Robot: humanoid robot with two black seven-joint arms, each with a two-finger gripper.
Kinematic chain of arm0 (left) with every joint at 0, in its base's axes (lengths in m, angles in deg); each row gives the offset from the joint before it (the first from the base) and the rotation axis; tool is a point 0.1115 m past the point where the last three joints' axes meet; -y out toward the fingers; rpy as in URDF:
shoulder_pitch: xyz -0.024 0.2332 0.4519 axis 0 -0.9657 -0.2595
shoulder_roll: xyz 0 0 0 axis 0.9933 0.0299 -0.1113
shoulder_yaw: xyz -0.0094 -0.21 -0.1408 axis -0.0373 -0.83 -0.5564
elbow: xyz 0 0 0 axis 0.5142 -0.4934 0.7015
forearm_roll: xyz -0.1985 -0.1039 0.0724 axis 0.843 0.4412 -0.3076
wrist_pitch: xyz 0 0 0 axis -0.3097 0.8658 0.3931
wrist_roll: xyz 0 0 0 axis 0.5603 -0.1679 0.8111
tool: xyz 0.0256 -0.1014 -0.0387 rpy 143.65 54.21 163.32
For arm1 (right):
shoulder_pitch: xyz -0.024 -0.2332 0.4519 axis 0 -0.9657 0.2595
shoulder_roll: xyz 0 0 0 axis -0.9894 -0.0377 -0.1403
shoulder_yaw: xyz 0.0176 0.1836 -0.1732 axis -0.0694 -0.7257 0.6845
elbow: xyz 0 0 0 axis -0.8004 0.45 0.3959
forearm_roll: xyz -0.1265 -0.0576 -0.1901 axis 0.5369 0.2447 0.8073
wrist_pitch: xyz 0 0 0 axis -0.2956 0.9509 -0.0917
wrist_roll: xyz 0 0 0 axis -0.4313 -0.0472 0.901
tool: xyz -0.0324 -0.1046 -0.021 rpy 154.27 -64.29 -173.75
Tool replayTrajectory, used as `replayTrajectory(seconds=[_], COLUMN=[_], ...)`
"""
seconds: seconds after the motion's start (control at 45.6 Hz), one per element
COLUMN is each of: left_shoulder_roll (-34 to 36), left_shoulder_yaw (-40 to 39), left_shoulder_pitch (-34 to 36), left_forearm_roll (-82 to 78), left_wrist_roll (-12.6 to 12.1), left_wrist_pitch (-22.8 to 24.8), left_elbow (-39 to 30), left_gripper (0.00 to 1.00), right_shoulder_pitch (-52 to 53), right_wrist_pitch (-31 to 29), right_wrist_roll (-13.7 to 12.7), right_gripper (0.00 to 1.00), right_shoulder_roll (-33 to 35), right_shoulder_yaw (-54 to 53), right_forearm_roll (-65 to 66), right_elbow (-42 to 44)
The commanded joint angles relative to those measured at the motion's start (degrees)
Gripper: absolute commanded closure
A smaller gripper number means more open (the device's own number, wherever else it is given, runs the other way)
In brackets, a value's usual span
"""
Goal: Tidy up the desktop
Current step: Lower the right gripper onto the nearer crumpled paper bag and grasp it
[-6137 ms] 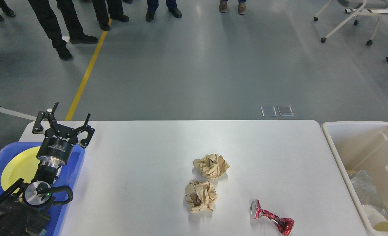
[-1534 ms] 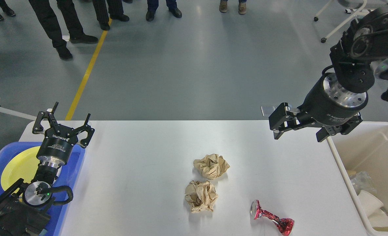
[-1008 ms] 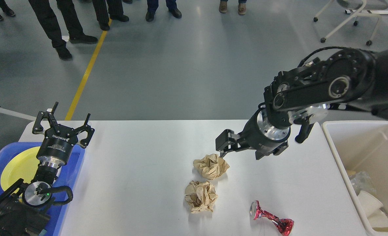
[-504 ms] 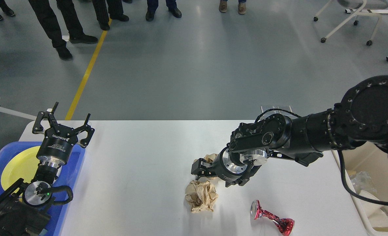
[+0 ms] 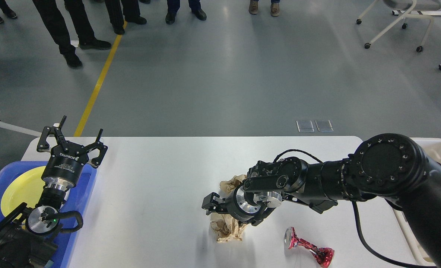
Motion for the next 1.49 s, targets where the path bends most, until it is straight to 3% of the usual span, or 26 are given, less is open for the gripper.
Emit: replayTrajectory(seconds=[0.0, 0.285, 0.482, 0.548, 0.636, 0.701, 1.337, 1.469], left_shoulder_roll=[0.0, 0.0, 0.0, 0.0, 0.0, 0.0, 0.0, 0.0], left_shoulder_yaw=[0.0, 0.0, 0.0, -0.1, 0.0, 0.0, 0.0, -0.1], left_shoulder_pitch=[0.0, 0.0, 0.0, 0.0, 0.0, 0.0, 0.0, 0.1], left_forearm_roll=[0.0, 0.0, 0.0, 0.0, 0.0, 0.0, 0.0, 0.0], left_wrist_roll=[0.0, 0.0, 0.0, 0.0, 0.0, 0.0, 0.0, 0.0], left_wrist_pitch=[0.0, 0.0, 0.0, -0.1, 0.0, 0.0, 0.0, 0.0], left_elbow=[0.0, 0.0, 0.0, 0.0, 0.0, 0.0, 0.0, 0.0], left_gripper=[0.04, 0.04, 0.04, 0.04, 0.04, 0.04, 0.04, 0.04], right_shoulder_pitch=[-1.2, -4.2, -4.6, -4.5, -4.4, -4.4, -1.1, 5.8], right_wrist_pitch=[2.3, 7.2, 9.0, 8.9, 8.9, 8.8, 7.0, 1.7], right_wrist_roll=[0.0, 0.1, 0.2, 0.2, 0.2, 0.2, 0.3, 0.3], right_gripper=[0.0, 0.01, 0.43, 0.64, 0.81, 1.0, 1.0, 1.0], right_shoulder_roll=[-0.7, -1.3, -1.5, -1.5, -1.5, -1.4, 1.4, 5.1], right_shoulder_yaw=[0.1, 0.0, 0.2, 0.2, 0.1, 0.1, 0.7, 1.1], right_forearm_roll=[0.5, 3.3, 5.8, 7.2, 7.5, 7.5, 6.6, 4.3], right_elbow=[0.4, 2.4, 1.8, 1.4, 0.9, 0.5, -5.5, -12.0])
